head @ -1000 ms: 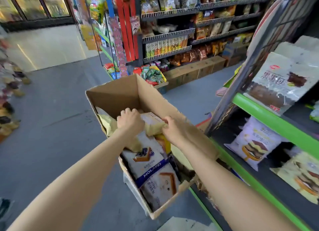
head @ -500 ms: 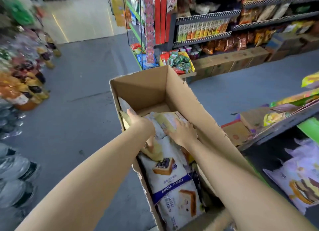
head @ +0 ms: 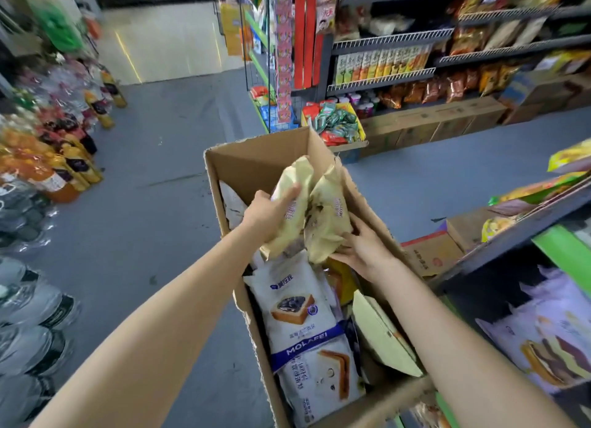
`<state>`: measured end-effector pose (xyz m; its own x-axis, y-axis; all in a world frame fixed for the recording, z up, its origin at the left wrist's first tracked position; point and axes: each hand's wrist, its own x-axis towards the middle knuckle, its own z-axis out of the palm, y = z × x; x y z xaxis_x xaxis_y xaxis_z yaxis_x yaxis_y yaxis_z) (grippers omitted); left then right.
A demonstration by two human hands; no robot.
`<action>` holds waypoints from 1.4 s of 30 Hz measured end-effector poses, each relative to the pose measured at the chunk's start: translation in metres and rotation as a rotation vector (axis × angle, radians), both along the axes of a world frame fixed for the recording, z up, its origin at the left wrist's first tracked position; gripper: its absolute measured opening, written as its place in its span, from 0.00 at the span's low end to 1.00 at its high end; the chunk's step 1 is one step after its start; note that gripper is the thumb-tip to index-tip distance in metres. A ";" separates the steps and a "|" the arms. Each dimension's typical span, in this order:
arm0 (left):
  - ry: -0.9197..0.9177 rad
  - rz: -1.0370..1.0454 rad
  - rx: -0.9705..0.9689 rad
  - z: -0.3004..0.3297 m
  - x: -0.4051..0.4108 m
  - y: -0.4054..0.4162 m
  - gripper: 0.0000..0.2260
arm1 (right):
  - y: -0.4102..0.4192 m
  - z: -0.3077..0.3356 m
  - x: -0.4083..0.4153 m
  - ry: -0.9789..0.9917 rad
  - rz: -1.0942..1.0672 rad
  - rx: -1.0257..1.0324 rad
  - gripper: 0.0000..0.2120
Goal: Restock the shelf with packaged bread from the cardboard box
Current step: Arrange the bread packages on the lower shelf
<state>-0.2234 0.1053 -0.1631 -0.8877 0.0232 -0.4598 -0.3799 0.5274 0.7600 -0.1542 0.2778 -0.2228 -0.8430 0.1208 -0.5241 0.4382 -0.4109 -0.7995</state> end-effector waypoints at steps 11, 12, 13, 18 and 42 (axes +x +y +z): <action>-0.122 -0.005 0.780 0.032 0.071 -0.051 0.28 | -0.021 0.051 0.123 0.305 -0.072 -0.346 0.36; -0.112 -0.032 0.751 0.037 0.081 -0.051 0.30 | -0.026 0.056 0.134 0.322 -0.069 -0.338 0.33; -0.088 -0.064 0.706 0.040 0.090 -0.048 0.31 | -0.034 0.065 0.145 0.326 -0.062 -0.318 0.28; 0.103 -0.225 0.604 0.059 0.146 -0.027 0.20 | -0.077 0.110 0.187 0.229 -0.122 0.255 0.25; -0.564 -0.472 0.733 0.002 0.346 0.175 0.26 | 0.069 0.041 0.436 0.098 -0.252 1.495 0.58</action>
